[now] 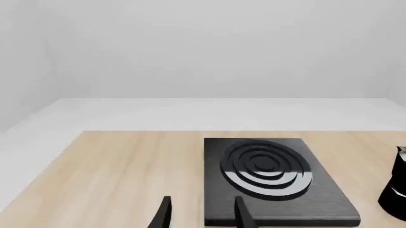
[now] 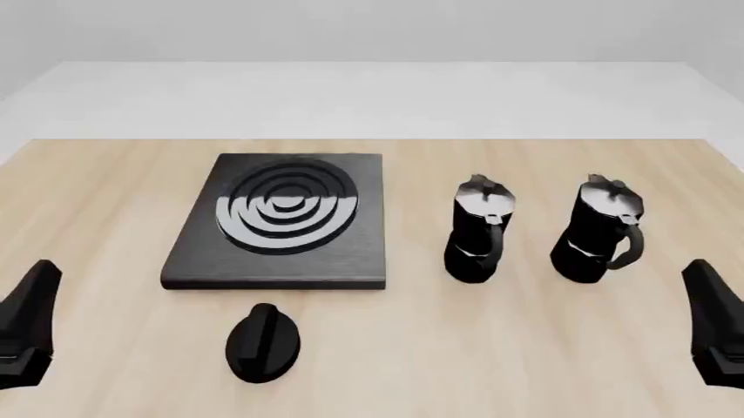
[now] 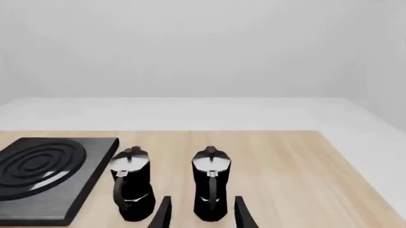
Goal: Put both moka pots on the stove.
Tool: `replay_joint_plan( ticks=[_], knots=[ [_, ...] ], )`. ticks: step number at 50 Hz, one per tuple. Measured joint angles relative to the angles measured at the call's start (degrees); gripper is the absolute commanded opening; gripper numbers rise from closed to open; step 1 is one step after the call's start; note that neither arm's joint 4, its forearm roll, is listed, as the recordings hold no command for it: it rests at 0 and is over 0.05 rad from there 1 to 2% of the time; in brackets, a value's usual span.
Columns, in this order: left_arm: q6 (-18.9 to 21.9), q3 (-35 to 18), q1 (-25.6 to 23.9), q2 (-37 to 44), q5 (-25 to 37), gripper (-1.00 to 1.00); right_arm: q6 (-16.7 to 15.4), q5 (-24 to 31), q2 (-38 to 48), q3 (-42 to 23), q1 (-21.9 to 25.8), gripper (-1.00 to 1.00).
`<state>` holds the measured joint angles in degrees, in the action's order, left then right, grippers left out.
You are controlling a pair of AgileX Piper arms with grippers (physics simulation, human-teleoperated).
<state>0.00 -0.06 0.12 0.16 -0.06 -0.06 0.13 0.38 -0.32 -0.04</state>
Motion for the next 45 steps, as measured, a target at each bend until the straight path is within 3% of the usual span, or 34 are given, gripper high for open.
replay_joint_plan(
  ticks=[12, 23, 33, 45],
  knots=[
    [0.0, -0.1, -0.1, 0.2, 0.0, 1.0, -1.6, -0.4, 1.4, -0.8, -0.8, 1.0],
    [0.0, -0.2, -0.1, 0.3, -0.1, 1.0, -3.0, -3.5, 8.0, -4.3, 0.1, 1.0],
    [0.0, -0.2, -0.1, 0.4, -0.1, 1.0, -3.6, -6.4, 20.7, -12.2, 3.9, 1.0],
    [0.0, -0.1, -0.1, 0.3, -0.1, 1.0, -1.0, -10.4, 35.1, -18.5, 11.3, 1.0]
  ],
)
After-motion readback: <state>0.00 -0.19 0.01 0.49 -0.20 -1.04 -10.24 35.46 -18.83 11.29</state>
